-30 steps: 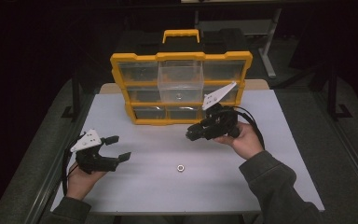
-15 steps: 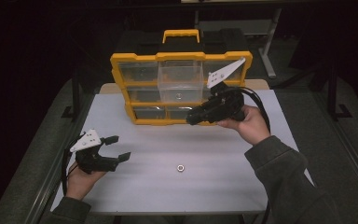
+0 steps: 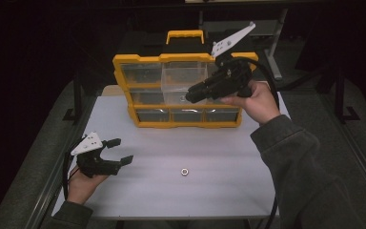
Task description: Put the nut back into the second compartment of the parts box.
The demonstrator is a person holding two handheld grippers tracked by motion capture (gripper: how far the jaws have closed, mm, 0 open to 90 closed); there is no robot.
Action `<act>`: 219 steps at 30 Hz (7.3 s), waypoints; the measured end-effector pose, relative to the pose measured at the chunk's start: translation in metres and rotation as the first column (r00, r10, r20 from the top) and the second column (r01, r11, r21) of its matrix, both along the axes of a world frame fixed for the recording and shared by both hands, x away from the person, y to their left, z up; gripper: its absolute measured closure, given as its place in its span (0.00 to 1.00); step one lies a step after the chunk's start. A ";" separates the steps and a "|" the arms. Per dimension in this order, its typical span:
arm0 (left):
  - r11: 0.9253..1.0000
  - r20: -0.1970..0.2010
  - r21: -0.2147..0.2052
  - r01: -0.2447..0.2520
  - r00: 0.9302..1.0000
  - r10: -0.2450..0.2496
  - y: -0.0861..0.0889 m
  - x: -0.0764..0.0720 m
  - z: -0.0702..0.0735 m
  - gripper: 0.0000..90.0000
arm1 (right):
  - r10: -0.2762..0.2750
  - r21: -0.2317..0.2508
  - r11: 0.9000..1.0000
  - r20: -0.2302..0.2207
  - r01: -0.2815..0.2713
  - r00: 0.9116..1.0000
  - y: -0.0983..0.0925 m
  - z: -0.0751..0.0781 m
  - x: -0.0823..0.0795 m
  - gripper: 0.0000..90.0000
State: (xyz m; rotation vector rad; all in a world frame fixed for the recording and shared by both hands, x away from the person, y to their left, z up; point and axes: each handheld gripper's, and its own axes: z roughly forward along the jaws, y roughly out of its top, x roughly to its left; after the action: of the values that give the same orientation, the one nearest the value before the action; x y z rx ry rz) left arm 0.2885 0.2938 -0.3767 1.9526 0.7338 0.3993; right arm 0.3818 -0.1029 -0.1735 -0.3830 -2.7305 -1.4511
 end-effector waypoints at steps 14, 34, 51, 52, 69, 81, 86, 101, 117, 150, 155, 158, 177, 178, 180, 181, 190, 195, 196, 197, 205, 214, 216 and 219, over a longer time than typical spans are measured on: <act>1.000 -0.005 0.011 0.003 1.000 -0.003 0.001 0.000 0.000 0.22 | -0.071 -0.040 0.997 0.036 0.073 0.997 0.009 0.044 0.030 0.76; 1.000 0.000 0.017 0.002 1.000 -0.002 0.004 0.001 0.000 0.22 | -0.129 -0.164 0.977 0.038 0.134 0.991 0.034 0.027 0.064 0.76; 1.000 0.001 0.003 0.001 1.000 -0.001 0.005 0.002 -0.001 0.22 | -0.144 -0.175 0.973 0.030 0.147 0.989 0.035 0.014 0.069 0.71; 1.000 0.002 0.001 0.002 1.000 -0.002 0.004 0.002 -0.001 0.22 | -0.142 -0.172 0.974 0.032 0.145 0.989 0.035 0.014 0.068 0.70; 1.000 -0.006 0.002 -0.001 1.000 0.001 0.004 0.001 0.000 0.22 | -0.122 -0.104 0.986 0.048 0.127 0.991 0.016 0.036 0.040 0.65; 1.000 -0.004 0.017 0.004 1.000 -0.004 0.004 0.000 0.001 0.22 | -0.116 -0.060 0.991 0.068 0.120 0.991 -0.001 0.039 0.004 0.64; 1.000 -0.002 0.001 -0.002 1.000 0.002 0.003 0.000 0.001 0.22 | -0.097 -0.070 0.992 0.066 0.101 0.993 -0.004 0.026 -0.008 0.63; 1.000 0.002 -0.010 -0.005 1.000 0.005 0.002 0.000 0.000 0.22 | -0.052 -0.090 0.994 0.079 0.059 0.996 0.002 -0.021 -0.035 0.63; 1.000 0.003 0.003 -0.003 1.000 0.003 0.004 0.000 0.002 0.22 | -0.019 -0.139 0.990 0.041 0.025 0.999 0.015 -0.073 -0.051 0.63; 1.000 0.008 -0.008 -0.002 1.000 0.002 0.003 0.000 0.001 0.22 | -0.062 -0.256 0.965 -0.041 0.049 0.997 0.041 -0.191 -0.046 0.60; 1.000 0.008 -0.006 -0.002 1.000 0.002 0.003 0.001 0.000 0.22 | -0.065 -0.269 0.962 -0.065 0.046 0.996 0.045 -0.204 -0.045 0.60; 1.000 0.008 -0.003 0.000 1.000 0.000 0.004 0.001 0.001 0.22 | -0.061 -0.282 0.959 -0.069 0.039 0.996 0.048 -0.212 -0.044 0.61; 1.000 0.005 -0.004 0.002 1.000 -0.002 0.003 0.001 0.000 0.22 | -0.041 -0.322 0.947 -0.071 0.016 0.997 0.064 -0.248 -0.047 0.64; 1.000 0.006 -0.004 0.002 1.000 -0.002 0.003 0.001 0.000 0.22 | -0.041 -0.329 0.944 -0.074 0.014 0.996 0.065 -0.249 -0.048 0.65; 1.000 0.008 -0.001 0.003 1.000 -0.003 0.003 0.001 0.000 0.22 | -0.041 -0.336 0.942 -0.067 0.016 0.997 0.067 -0.250 -0.048 0.65; 1.000 0.008 -0.001 0.003 1.000 -0.003 0.003 0.001 0.000 0.22 | -0.041 -0.336 0.942 -0.067 0.016 0.997 0.067 -0.250 -0.048 0.65; 1.000 0.005 -0.002 0.003 1.000 -0.003 0.003 0.001 0.000 0.22 | -0.033 -0.378 0.925 -0.019 0.023 0.999 0.072 -0.256 -0.050 0.73; 1.000 0.007 0.002 0.000 1.000 0.000 0.002 0.001 -0.001 0.21 | -0.023 -0.385 0.923 -0.014 0.016 1.000 0.074 -0.260 -0.049 0.75; 1.000 0.005 0.001 0.000 1.000 0.000 0.002 0.001 -0.001 0.21 | -0.022 -0.384 0.923 -0.014 0.015 1.000 0.073 -0.260 -0.049 0.75; 1.000 0.003 0.001 0.000 1.000 0.000 0.002 0.001 0.000 0.21 | -0.025 -0.382 0.924 -0.019 0.016 0.999 0.073 -0.260 -0.048 0.75; 1.000 0.003 0.004 0.000 1.000 0.000 0.002 0.001 0.000 0.20 | -0.017 -0.354 0.935 -0.070 -0.009 0.997 0.069 -0.259 -0.041 0.76; 1.000 0.002 0.007 0.001 1.000 -0.001 0.002 0.001 -0.001 0.20 | -0.036 -0.292 0.956 -0.111 0.002 0.993 0.056 -0.242 -0.034 0.76; 1.000 0.002 0.006 0.001 1.000 -0.001 0.002 0.001 -0.001 0.20 | -0.034 -0.283 0.959 -0.115 0.000 0.993 0.053 -0.236 -0.034 0.76; 1.000 0.002 0.004 0.000 1.000 0.000 0.001 0.001 -0.001 0.20 | -0.039 -0.267 0.964 -0.125 0.004 0.991 0.049 -0.228 -0.033 0.76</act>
State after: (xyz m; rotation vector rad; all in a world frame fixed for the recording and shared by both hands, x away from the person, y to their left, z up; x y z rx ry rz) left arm 0.2897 0.2952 -0.3777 1.9559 0.7326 0.4026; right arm 0.3492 -0.0534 -0.4020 -0.4968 -2.8261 -1.0218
